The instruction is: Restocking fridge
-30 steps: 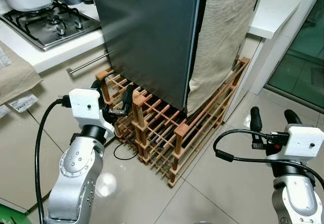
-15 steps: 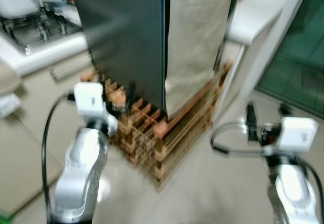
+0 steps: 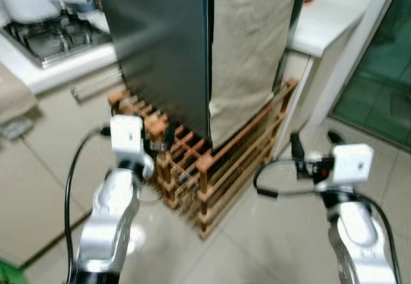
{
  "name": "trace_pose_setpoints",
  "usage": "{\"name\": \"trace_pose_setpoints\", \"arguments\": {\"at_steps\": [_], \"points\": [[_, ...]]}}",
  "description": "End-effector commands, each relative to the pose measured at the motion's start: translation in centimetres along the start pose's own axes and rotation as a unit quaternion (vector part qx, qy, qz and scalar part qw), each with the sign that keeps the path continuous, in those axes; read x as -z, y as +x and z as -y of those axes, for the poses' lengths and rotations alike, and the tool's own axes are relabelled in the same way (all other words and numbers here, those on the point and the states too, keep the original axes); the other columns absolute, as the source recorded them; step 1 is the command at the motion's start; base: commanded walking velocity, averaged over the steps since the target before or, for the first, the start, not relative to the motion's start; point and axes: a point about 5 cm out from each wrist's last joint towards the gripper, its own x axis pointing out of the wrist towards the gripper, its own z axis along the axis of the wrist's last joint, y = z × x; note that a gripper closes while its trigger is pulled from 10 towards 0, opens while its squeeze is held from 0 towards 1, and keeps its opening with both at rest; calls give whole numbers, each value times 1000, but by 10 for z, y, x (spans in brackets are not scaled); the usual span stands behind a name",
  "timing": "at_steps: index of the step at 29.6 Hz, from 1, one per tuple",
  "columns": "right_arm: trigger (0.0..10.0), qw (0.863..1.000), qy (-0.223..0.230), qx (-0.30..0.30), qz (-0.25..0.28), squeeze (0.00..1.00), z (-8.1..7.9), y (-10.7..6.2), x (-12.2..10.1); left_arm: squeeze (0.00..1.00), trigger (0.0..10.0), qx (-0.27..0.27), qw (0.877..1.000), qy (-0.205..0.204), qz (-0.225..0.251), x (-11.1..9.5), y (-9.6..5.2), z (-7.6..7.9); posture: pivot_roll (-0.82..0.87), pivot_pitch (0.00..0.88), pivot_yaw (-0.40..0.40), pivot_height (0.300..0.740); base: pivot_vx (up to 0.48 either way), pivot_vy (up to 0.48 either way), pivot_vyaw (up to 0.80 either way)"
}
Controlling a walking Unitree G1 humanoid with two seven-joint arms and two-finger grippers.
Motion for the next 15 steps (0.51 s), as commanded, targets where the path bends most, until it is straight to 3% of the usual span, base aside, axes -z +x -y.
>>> {"name": "trace_pose_setpoints", "arguments": {"at_steps": [1,3,4,5,7,10,11,12,15], "points": [[10000,999,15,12,-32,51,7,0,16,0,10000,8,999,14,-43,20,2,2,-123,0,12,740,0,0,0],[10000,987,67,35,-141,51,16,4,63,0,10000,29,982,22,-186,71,10,9,-114,0,8,740,0,0,0],[10000,987,67,35,-141,51,16,4,63,0,10000,29,982,22,-186,71,10,9,-114,0,8,740,0,0,0],[10000,982,57,38,-175,51,17,5,78,0,10000,37,971,22,-237,88,10,13,-113,0,7,740,0,0,0],[10000,955,81,19,-285,59,8,0,109,0,10000,41,942,16,-333,117,-1,17,-114,0,9,740,0,0,0],[10000,903,89,22,-420,59,1,-26,146,0,10000,57,916,69,-392,140,-18,17,-141,0,15,740,0,0,0],[10000,903,89,22,-420,59,1,-26,146,0,10000,57,916,69,-392,140,-18,17,-141,0,15,740,0,0,0],[10000,892,96,33,-440,59,1,-32,152,0,10000,63,911,84,-399,143,-21,17,-141,0,15,740,0,0,0],[10000,860,102,53,-496,59,1,-53,168,0,10000,54,889,71,-449,159,-37,14,-165,0,26,740,0,0,0]]}}
